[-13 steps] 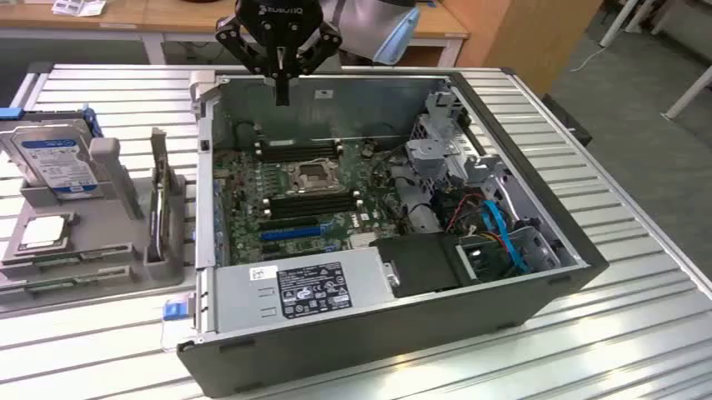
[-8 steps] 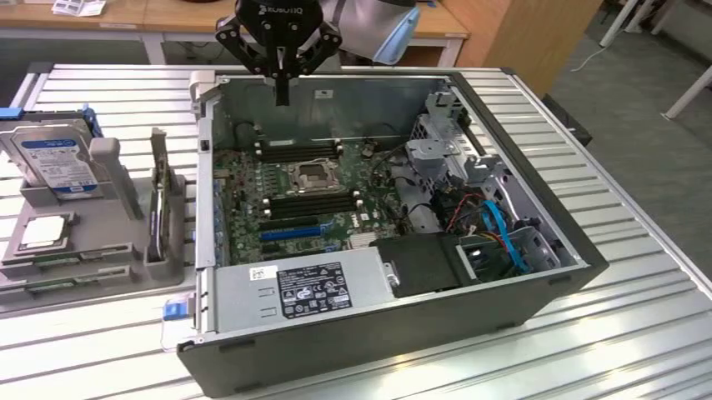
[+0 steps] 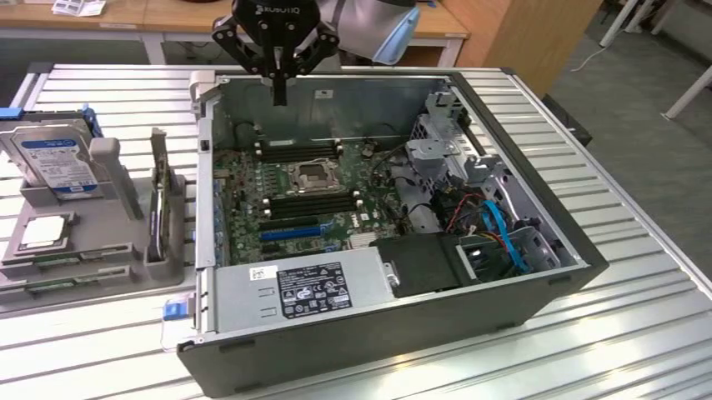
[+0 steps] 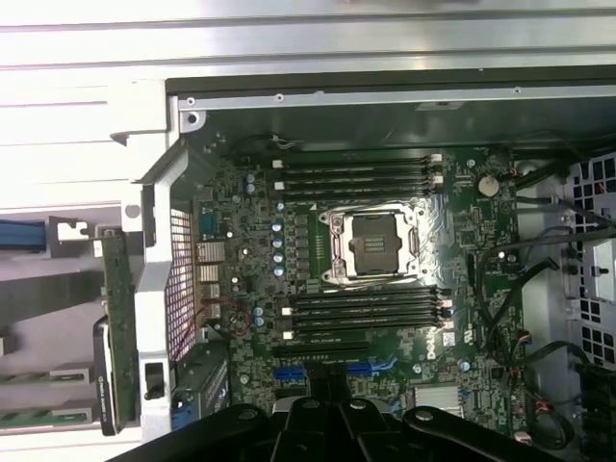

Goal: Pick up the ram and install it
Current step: 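Reach for the ram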

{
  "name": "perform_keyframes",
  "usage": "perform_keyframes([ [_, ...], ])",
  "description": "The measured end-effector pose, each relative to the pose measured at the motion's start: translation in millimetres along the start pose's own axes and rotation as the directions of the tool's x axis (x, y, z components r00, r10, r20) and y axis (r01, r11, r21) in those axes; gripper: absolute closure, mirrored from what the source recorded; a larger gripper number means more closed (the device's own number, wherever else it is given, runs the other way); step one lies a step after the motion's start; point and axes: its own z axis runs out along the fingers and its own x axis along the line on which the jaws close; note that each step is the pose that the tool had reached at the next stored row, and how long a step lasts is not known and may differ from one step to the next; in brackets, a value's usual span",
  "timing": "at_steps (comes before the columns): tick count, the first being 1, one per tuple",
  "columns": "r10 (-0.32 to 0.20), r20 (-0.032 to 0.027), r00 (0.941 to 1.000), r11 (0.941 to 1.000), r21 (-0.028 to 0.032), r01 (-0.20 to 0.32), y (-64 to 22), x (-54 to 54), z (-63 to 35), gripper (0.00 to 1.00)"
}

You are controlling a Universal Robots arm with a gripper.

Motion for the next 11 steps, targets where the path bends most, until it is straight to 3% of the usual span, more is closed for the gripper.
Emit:
perform_keyframes([
  [11,0.0,0.0001,1.0,1.0,-0.0001,0.0,-0.9,12.8,-0.3,0.9],
])
